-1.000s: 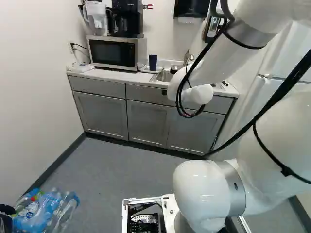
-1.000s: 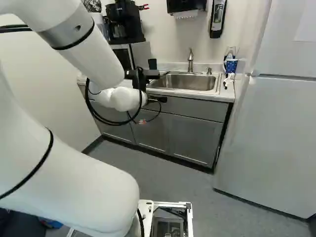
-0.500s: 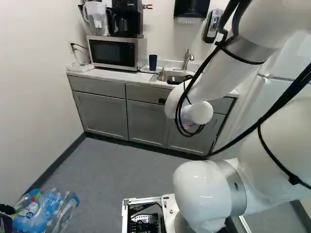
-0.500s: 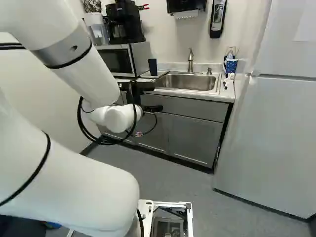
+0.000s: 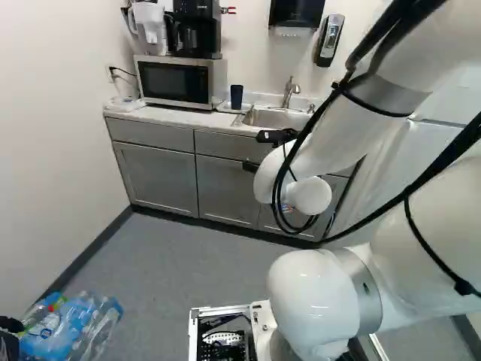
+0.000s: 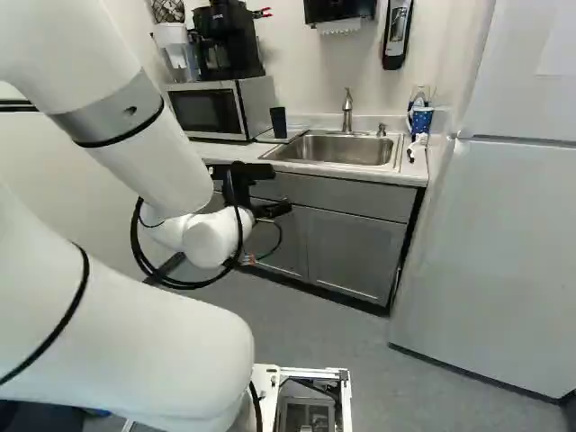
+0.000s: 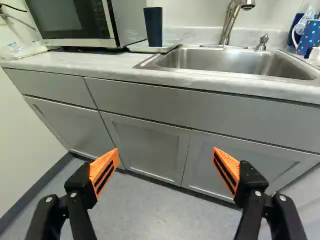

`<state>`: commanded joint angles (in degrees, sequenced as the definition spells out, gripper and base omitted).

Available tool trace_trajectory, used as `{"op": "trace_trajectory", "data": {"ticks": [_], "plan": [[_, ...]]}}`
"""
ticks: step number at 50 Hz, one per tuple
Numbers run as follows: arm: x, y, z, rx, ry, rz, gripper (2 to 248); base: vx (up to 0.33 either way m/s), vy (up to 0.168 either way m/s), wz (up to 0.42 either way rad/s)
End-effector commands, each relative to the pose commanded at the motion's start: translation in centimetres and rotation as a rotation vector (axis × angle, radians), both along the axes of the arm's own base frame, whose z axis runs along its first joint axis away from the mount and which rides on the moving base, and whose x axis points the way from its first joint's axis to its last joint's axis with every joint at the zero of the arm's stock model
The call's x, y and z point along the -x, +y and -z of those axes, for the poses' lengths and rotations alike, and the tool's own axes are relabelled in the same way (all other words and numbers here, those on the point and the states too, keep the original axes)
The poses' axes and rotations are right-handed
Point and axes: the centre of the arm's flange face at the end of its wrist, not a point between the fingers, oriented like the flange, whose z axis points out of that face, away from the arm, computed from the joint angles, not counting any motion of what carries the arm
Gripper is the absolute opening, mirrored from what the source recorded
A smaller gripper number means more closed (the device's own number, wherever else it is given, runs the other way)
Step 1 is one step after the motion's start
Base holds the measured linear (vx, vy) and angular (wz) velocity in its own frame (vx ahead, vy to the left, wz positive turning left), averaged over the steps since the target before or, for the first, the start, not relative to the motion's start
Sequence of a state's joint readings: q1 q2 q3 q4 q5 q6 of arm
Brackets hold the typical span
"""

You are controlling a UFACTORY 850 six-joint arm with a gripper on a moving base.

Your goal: Rinse the cup and place it in the tray

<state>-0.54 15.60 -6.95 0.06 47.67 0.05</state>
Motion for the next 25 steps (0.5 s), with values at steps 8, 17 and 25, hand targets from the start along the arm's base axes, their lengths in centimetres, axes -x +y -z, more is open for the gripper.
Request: {"op": "trace_trajectory", "data": {"ticks": [8,17,25], "plan": [[0.6,0.1,0.4,0.001,-0.007,-0.005,247,0.0,0.0,0.0],[1.0,0.2,0.7,0.001,-0.012,-0.009,247,0.0,0.0,0.0],[1.1,0.3,0.8,0.001,-0.014,-0.011,247,0.0,0.0,0.0]]}}
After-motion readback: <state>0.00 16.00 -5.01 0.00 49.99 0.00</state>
